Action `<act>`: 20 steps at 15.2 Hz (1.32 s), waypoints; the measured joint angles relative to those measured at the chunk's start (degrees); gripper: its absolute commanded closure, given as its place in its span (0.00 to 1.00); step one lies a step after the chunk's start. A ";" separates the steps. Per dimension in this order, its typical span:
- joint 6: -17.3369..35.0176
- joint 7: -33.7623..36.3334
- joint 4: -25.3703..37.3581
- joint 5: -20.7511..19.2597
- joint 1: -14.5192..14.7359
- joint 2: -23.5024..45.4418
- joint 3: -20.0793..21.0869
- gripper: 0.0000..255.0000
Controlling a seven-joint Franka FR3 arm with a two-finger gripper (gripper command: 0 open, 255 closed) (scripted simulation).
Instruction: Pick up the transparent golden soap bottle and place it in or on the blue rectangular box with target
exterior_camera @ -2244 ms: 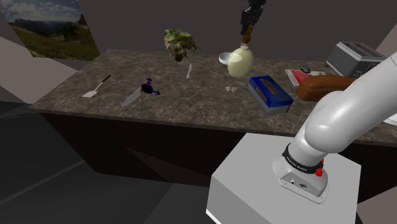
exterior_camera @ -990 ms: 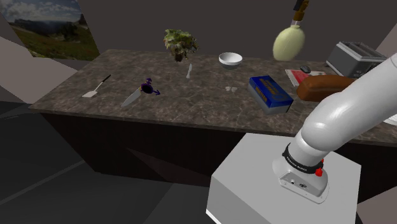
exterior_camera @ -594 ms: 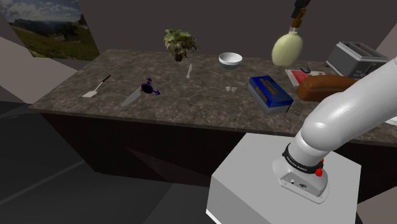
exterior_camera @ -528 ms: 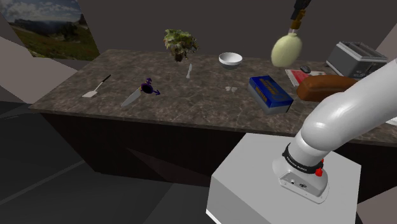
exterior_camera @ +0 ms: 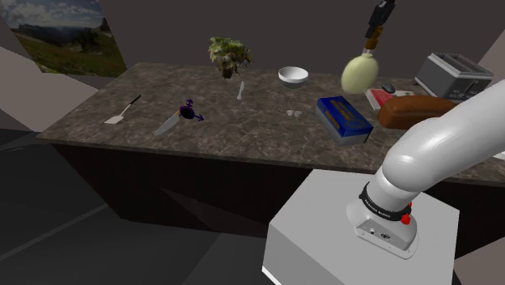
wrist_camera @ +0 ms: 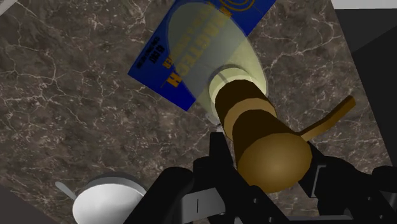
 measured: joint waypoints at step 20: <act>13.51 -0.29 -14.98 -1.65 -1.17 -1.68 -1.42 1.00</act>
